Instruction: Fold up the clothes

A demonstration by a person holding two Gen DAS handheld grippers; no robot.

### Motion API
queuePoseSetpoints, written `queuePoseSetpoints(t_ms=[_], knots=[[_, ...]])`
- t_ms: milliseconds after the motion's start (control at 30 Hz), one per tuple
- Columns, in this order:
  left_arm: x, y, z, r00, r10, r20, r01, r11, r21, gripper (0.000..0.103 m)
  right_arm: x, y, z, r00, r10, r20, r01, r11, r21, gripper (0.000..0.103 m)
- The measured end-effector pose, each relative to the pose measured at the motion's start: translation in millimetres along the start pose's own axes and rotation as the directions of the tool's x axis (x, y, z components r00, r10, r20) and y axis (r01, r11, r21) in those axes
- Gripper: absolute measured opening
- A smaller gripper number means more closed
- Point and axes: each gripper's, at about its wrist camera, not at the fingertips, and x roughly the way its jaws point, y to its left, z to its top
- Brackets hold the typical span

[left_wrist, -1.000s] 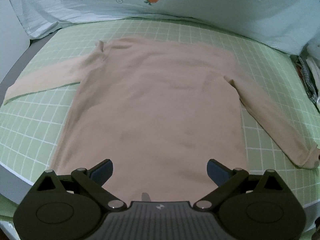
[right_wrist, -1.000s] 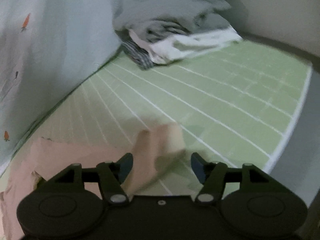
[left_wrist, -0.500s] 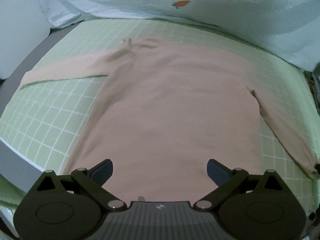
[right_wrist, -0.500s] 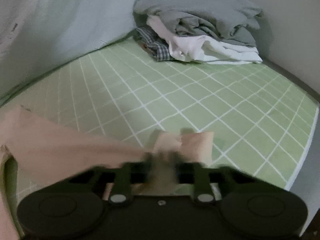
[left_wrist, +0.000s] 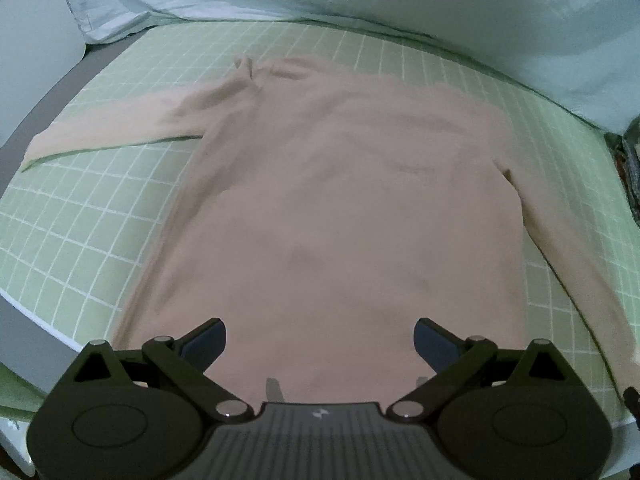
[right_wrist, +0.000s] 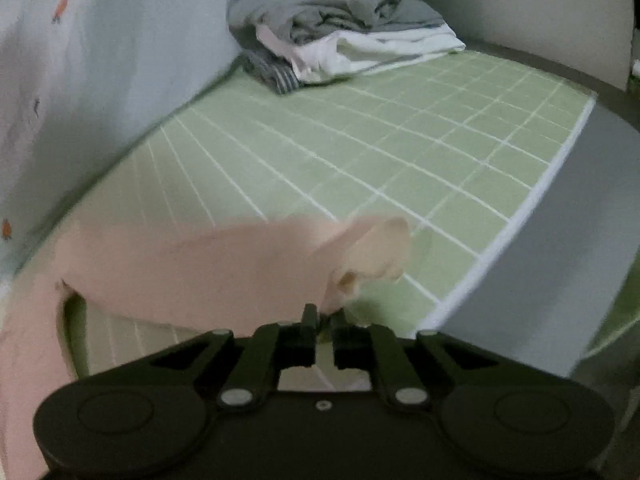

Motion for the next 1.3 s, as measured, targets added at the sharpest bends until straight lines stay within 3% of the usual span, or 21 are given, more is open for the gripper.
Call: queuePoseSetpoints(t_ms=[100,233,400,600,833,1000,1133,1233,1300], knots=[[4.2,2.8,0.9,1.0,-0.004,-0.011,0.004,1.0,0.005,0.1,-5.5,8.9,2.4,0.999,-0.031,-0.009,0.031,0.999,-0.025,0.033],[8.3,9.8,5.5,1.0,-0.004,-0.02,0.004,1.0,-0.001,0.1,-13.4,23.4,3.1,0.999,-0.042,0.003,0.042,0.997,-0.066,0.043],[15.7,27.2,14.1,1.0,0.008,-0.03,-0.009,0.999,-0.032,0.1,-17.8,70.4,8.4,0.996,-0.01,0.089,0.03,0.973,-0.227,0.078],[33.4,67.3,33.2,0.998,0.031,-0.051,-0.036,0.994,-0.103,0.1,16.9,155.9,29.1,0.989,0.133,0.068,-0.098,0.922,-0.375,0.082],[62.2,131.2,73.4,0.995,0.076,-0.06,-0.088,0.97,-0.227,0.1,80.7,277.2,54.9,0.967,0.254,0.01,-0.209,0.818,-0.536,0.082],[90.2,202.1,109.0,0.983,0.168,-0.071,-0.182,0.908,-0.378,0.1,143.8,350.3,64.2,0.962,0.267,-0.058,-0.247,0.757,-0.605,0.079],[104.6,258.1,132.7,0.968,0.243,-0.069,-0.247,0.852,-0.462,0.1,182.5,387.6,67.4,0.959,0.267,-0.096,-0.269,0.745,-0.611,0.079],[113.1,301.8,149.0,0.947,0.312,-0.073,-0.302,0.791,-0.532,0.1,203.1,408.9,68.4,0.955,0.259,-0.144,-0.291,0.729,-0.62,0.08],[115.6,330.3,157.5,0.933,0.353,-0.066,-0.322,0.741,-0.589,0.1,213.5,420.4,69.3,0.948,0.256,-0.19,-0.318,0.706,-0.633,0.086]])
